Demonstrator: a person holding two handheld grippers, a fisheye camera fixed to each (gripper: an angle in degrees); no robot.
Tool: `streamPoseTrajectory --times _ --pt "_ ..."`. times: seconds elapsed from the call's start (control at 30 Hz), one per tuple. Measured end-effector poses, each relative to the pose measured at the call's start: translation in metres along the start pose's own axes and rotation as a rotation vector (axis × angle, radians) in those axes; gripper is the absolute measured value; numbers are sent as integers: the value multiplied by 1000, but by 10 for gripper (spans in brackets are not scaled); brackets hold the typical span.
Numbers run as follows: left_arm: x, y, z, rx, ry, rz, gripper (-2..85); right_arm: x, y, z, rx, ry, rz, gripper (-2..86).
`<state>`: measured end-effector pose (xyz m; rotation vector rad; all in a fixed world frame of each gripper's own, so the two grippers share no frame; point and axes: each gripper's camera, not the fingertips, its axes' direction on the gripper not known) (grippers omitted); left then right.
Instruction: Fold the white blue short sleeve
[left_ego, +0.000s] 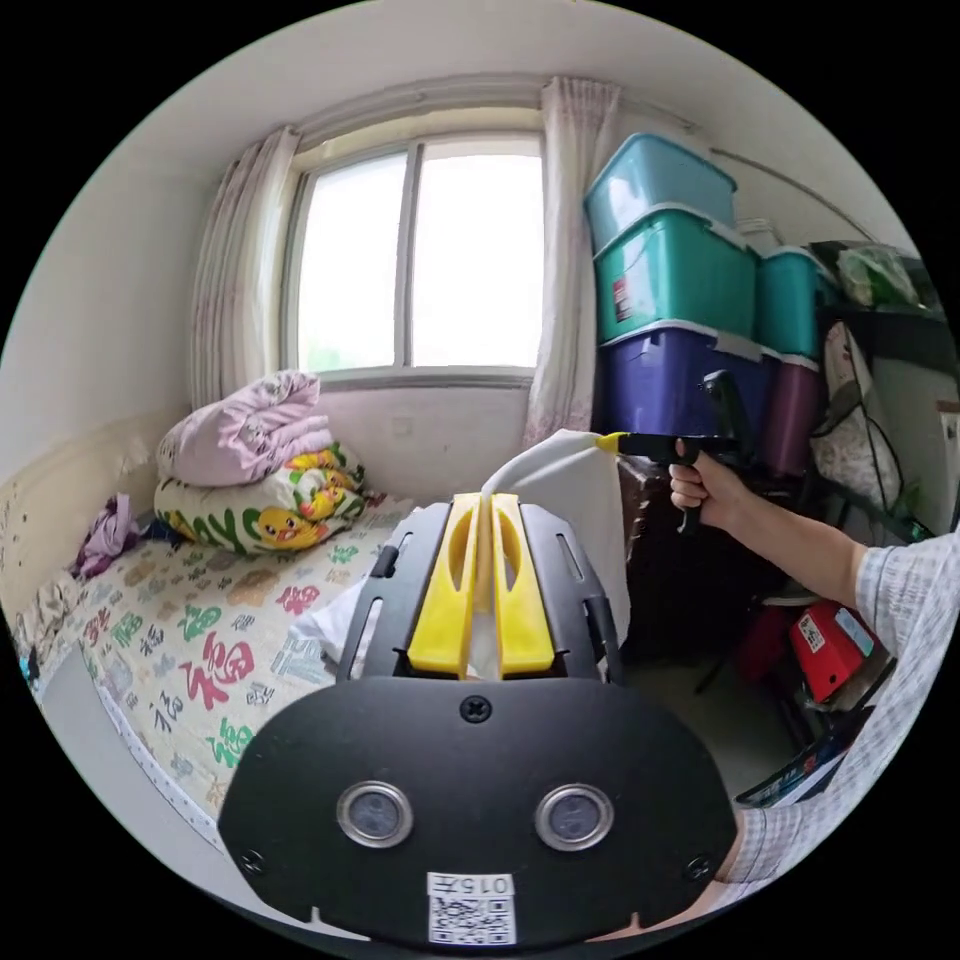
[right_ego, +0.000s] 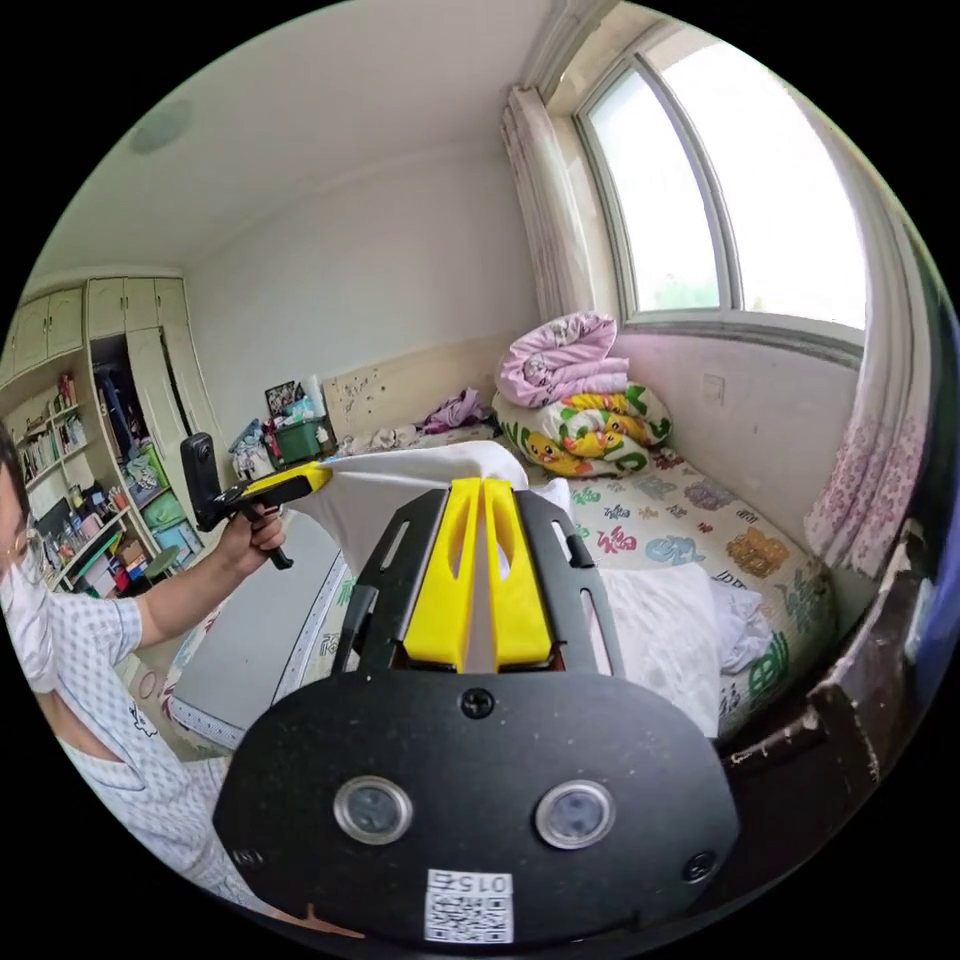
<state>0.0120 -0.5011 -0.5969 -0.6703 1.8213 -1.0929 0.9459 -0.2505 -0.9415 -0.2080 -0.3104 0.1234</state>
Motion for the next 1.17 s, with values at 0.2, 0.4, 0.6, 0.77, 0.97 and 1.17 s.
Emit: streamPoseTrajectory --times 0.2,0.4,0.6,0.77,0.97,1.17 --pt "46 -47 19 74 49 58 7 21 -51 -61 72 152 -15 -1" --pt "14 -66 139 71 133 -150 7 116 -102 12 -17 457 111 9" --pt "-17 -31 211 -87 -30 -254 7 211 -101 138 -214 456 283 62" --pt "-26 29 132 -147 -25 -163 22 196 -64 191 -234 267 149 68" --pt "-6 82 42 -310 13 -65 73 158 -49 244 -401 -59 64 107" --pt "27 102 17 -462 26 -4 121 176 -65 252 -463 14 161 133"
